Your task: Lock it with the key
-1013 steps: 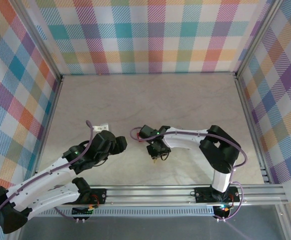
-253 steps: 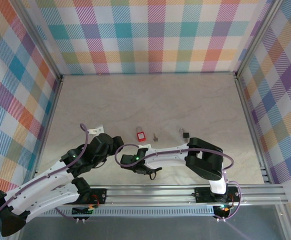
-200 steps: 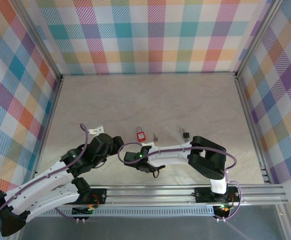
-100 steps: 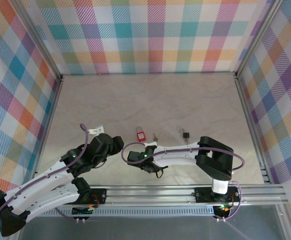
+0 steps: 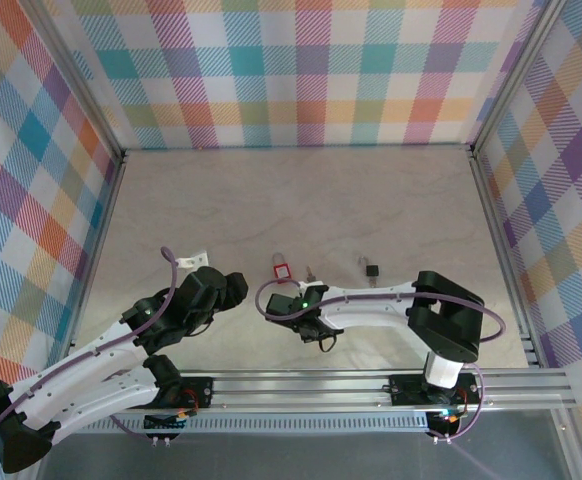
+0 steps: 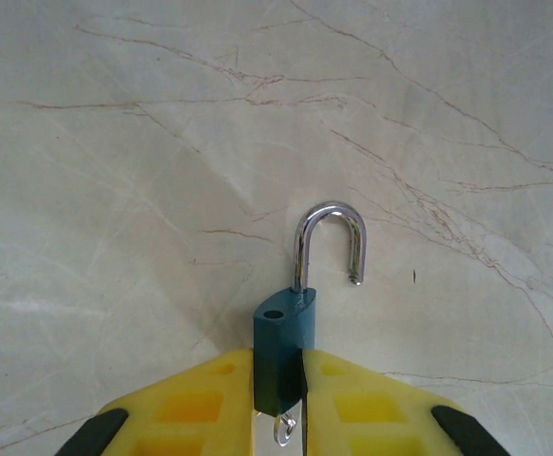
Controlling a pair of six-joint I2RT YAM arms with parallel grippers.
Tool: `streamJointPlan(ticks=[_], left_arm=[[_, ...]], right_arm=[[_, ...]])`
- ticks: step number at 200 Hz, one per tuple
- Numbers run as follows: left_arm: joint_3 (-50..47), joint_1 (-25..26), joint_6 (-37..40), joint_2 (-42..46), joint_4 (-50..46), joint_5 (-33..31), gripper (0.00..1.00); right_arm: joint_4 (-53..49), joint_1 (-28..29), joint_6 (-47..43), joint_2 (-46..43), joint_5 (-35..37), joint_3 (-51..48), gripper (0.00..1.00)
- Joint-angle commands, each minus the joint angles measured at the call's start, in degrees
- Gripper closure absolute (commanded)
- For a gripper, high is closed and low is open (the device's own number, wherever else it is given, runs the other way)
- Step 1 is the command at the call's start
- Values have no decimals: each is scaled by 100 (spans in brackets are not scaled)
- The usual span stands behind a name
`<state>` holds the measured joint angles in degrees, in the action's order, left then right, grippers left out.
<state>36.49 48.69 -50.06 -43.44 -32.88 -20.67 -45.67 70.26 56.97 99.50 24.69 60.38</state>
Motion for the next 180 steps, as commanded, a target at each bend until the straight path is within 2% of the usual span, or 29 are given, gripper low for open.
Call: streamJointPlan(ticks=[1,102,121,180], left_arm=[[183,68,93,-7,-45,-86,33],[227,64,111,-33,-87,-80,33],[230,65,111,-24,-104,-88,33],[273,64,131,-24,-147,-117,33]], right_arm=[[23,-155,174,-52,-444,-298,81],[-196,-267,309,-101,-368,-463,84],[-196,-297,305,-167,-396,-499,92],[-247,-320,201,-605,-421,-479,92]])
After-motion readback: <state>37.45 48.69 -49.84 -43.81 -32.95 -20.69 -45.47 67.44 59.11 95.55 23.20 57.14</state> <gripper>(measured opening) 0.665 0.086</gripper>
